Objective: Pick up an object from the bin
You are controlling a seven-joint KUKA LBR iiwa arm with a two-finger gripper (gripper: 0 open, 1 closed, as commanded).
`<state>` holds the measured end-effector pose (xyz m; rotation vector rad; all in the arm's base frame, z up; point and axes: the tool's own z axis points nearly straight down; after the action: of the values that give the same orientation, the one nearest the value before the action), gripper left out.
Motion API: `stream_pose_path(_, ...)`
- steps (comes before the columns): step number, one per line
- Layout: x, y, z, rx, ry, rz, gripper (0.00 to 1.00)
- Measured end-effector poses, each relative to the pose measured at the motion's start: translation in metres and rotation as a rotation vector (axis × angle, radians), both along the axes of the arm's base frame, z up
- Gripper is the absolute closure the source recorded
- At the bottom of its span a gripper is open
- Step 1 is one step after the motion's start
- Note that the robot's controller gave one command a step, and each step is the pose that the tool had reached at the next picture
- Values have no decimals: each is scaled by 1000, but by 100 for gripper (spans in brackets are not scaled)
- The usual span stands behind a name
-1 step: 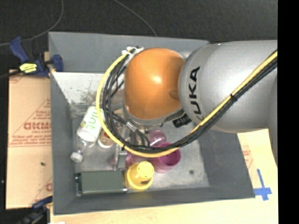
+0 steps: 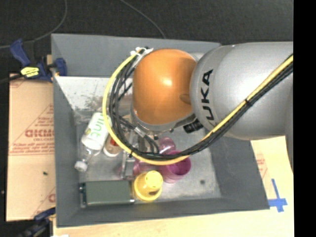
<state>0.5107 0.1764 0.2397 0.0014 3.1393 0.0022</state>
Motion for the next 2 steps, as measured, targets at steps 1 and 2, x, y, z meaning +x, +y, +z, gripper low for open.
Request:
stream_pose_path(1, 9, -63, -131, -1, 0, 180, 0)
stream_pose_path(2, 13, -73, -78, -1, -4, 262, 0)
